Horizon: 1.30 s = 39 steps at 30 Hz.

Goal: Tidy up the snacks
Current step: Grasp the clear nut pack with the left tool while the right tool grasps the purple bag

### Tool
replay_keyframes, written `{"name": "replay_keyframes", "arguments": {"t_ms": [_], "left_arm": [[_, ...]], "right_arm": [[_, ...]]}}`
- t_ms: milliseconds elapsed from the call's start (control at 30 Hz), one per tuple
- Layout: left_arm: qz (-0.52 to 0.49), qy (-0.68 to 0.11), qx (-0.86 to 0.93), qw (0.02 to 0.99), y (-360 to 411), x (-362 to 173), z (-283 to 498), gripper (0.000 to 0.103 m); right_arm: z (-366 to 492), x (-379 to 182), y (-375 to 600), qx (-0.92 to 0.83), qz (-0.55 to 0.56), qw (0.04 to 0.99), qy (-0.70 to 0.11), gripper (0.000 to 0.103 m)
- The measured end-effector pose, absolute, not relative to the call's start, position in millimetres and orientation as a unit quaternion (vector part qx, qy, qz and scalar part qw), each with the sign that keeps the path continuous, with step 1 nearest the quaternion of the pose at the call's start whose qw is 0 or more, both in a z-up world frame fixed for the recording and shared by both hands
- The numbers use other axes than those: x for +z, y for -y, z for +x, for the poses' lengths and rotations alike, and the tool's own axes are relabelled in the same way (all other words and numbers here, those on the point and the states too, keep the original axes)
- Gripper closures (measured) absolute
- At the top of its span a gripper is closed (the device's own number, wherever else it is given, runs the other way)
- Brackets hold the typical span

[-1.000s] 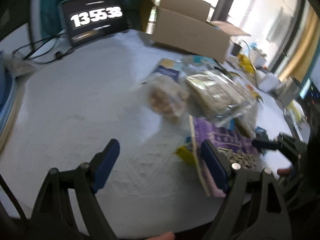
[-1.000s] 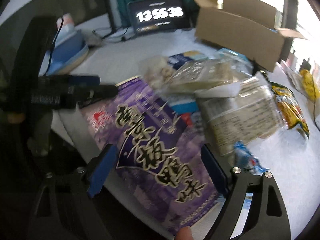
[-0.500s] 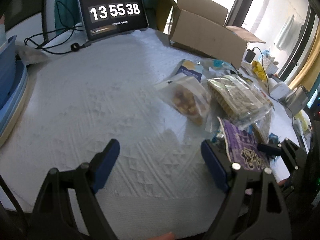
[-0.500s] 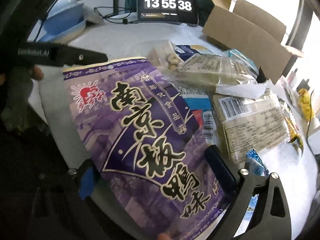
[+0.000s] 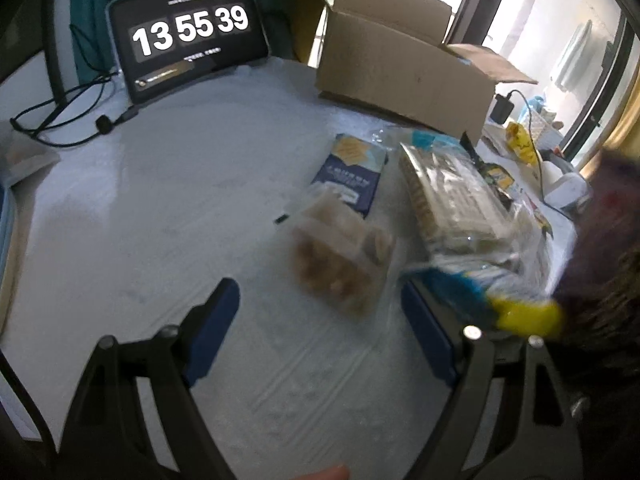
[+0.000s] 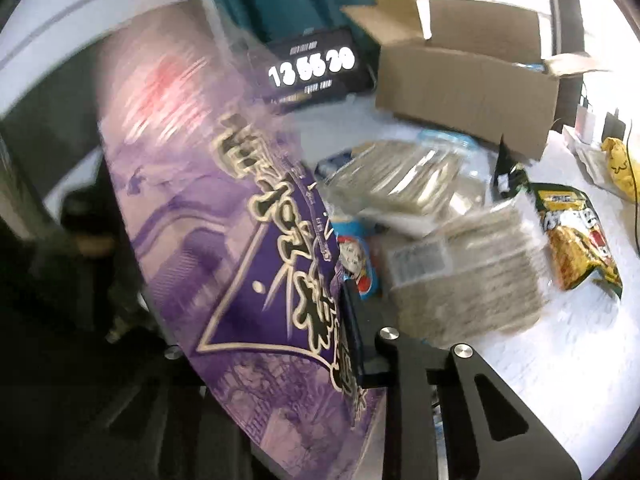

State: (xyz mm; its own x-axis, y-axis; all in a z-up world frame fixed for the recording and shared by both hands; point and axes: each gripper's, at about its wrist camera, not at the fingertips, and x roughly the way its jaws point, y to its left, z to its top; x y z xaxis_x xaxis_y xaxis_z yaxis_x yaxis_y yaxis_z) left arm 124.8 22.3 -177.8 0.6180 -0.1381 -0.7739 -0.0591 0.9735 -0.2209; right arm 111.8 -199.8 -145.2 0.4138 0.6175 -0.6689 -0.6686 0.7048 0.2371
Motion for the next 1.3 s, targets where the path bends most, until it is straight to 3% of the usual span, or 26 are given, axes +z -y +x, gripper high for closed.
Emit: {"name": "replay_keyframes", "arguments": {"t_ms": [200, 567, 700, 800, 833, 900, 1000, 1300], "left_arm": [[-0.109, -0.459, 0.002, 0.882, -6, -184, 161, 0.018], [-0.128, -0.487, 0.066, 0.861, -10, -204, 193, 0.018], [-0.101, -0.481, 0.081, 0.867, -6, -207, 195, 0.019], [-0.078, -0.478, 0.078, 0.871, -1, -209, 192, 0.021], [-0.072, -0.476, 0.075, 0.873, 0, -208, 190, 0.032], [-0.055, -0.478, 0.068, 0.874, 5, -205, 188, 0.045], [-0.055, -0.479, 0.043, 0.875, 5, -200, 183, 0.057], [-0.044, -0.441, 0.009, 0.897, -4, -174, 170, 0.059]], "right_arm": [[150, -127, 232, 0.376, 0.019, 0.853, -0.361, 0.088], [196, -135, 265, 0.364, 0.038, 0.842, -0.396, 0.087], [191, -146, 261, 0.349, 0.02, 0.832, -0.431, 0.06], [183, -155, 261, 0.354, 0.019, 0.831, -0.429, 0.061], [182, -157, 262, 0.354, 0.021, 0.833, -0.425, 0.061], [178, -159, 265, 0.352, 0.032, 0.836, -0.419, 0.081], [178, -156, 273, 0.35, 0.056, 0.843, -0.404, 0.087], [183, -121, 275, 0.329, 0.047, 0.878, -0.344, 0.091]]}}
